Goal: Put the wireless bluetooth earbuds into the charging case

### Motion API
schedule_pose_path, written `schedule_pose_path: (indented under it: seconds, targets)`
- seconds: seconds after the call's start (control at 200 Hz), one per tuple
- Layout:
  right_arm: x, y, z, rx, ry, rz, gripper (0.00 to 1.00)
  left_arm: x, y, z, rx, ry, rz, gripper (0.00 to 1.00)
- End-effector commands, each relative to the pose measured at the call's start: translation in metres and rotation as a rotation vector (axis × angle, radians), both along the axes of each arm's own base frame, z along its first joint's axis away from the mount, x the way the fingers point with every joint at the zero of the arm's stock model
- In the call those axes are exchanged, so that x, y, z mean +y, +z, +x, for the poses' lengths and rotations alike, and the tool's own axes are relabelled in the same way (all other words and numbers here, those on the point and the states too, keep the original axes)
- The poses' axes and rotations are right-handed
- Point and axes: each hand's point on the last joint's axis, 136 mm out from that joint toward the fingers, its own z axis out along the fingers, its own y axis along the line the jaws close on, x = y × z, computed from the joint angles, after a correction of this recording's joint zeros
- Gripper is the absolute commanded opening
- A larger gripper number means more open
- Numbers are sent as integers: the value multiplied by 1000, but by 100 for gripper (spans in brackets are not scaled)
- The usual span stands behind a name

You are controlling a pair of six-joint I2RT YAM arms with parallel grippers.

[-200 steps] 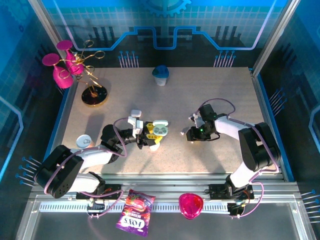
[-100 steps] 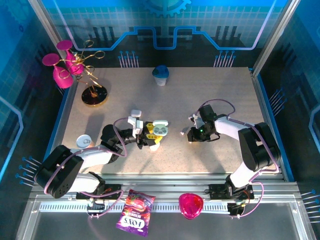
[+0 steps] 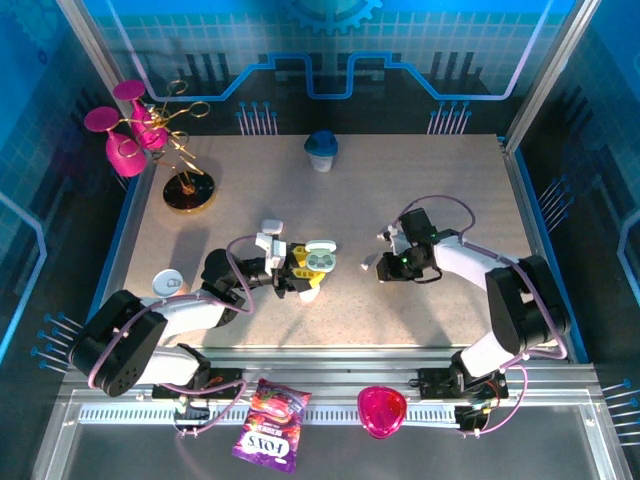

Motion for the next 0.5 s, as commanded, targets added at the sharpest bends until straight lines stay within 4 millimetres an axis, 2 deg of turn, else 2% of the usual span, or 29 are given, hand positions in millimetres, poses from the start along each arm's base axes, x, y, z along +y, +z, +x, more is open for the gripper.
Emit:
schedule_pose_path:
  seconds: [0.0,0.15,0.495]
  targets:
    - [-14,2,0,-61,-70,-139,20,2,5,-3,-48,-5,-8,23]
    - [-16,7,3,-142,-118,-240,20,1,3,-2,-47,-5,-3,23]
    - [11,-16,-10,-32,-75,-111,24,2,4,-3,-48,-3,-5,23]
